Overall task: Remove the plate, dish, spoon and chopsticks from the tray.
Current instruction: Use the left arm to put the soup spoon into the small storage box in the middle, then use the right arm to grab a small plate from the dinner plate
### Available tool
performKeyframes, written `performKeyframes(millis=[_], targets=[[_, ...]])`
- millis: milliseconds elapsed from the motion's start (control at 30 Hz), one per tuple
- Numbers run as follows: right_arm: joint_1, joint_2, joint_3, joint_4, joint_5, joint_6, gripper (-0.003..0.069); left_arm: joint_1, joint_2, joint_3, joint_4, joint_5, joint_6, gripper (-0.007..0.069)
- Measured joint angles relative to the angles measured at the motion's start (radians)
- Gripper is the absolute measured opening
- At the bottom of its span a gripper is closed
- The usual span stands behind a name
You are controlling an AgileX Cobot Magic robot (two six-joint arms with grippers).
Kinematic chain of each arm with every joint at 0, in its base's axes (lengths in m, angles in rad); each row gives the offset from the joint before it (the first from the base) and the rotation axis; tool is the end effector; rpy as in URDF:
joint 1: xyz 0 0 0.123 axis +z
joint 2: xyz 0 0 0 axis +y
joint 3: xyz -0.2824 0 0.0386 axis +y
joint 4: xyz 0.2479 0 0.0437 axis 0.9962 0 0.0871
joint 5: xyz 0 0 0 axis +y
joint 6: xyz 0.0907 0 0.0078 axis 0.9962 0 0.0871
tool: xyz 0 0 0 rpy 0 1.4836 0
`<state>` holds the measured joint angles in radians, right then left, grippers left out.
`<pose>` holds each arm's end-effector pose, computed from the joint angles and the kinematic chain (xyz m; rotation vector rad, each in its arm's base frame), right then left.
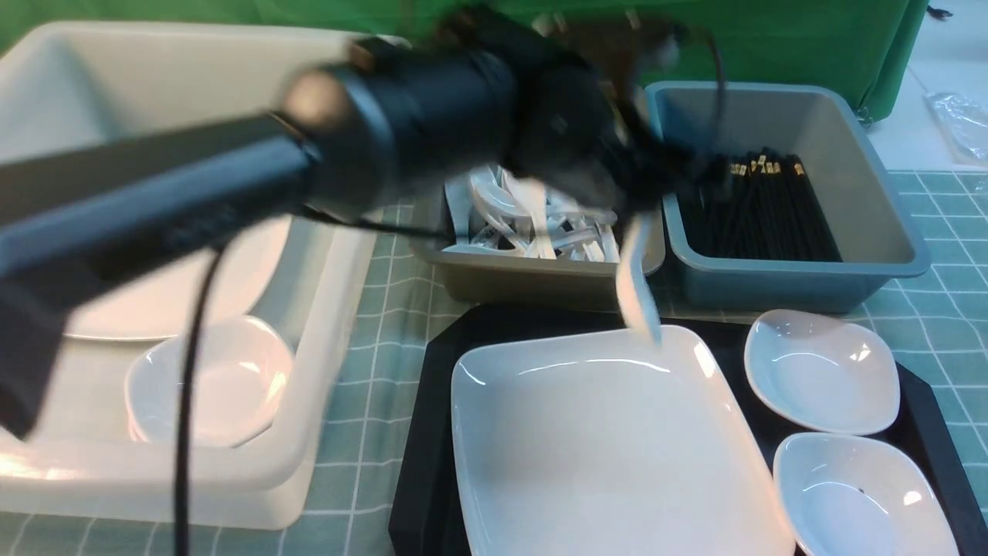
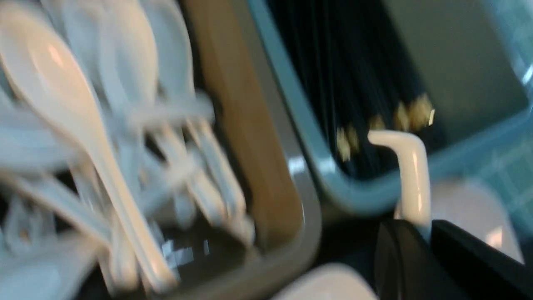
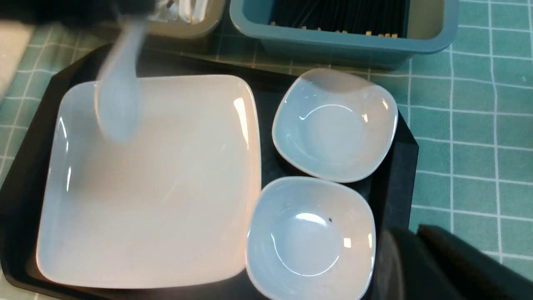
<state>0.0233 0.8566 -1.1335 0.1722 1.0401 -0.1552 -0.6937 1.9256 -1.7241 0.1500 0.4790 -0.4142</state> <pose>0.1409 0.0168 0.4155 -0.1815 2.2280 0.1421 0.3588 -0.2902 0.3171 0.4109 2.1599 -0.4834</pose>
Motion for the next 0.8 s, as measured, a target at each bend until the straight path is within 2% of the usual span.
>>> performKeyframes(millis=[33,100,267,533,667,800], targets=[[0.000,0.000,0.000,0.000,0.000,-0.002,0.0076,0.056,-0.002,-0.002,0.001,-0.110,-0.004,0.0028],[0.000,0.000,0.000,-0.001,0.000,-0.005,0.0081,0.116,0.017,-0.003,-0.009,-0.197,-0.005,0.0028],[0.000,0.000,0.000,-0.001,0.000,-0.020,0.0088,0.217,0.088,-0.003,-0.051,-0.266,-0.009,0.0050],[0.000,0.000,0.000,-0.001,-0.011,-0.022,0.0100,0.240,0.113,-0.003,-0.070,-0.256,-0.002,0.0286],[0.000,0.003,0.000,-0.001,0.011,-0.036,0.0105,0.239,0.088,-0.003,-0.073,-0.171,0.010,0.0388],[0.000,0.043,0.000,0.006,0.081,-0.092,0.0111,0.239,0.022,-0.003,-0.073,-0.016,0.018,0.0405]])
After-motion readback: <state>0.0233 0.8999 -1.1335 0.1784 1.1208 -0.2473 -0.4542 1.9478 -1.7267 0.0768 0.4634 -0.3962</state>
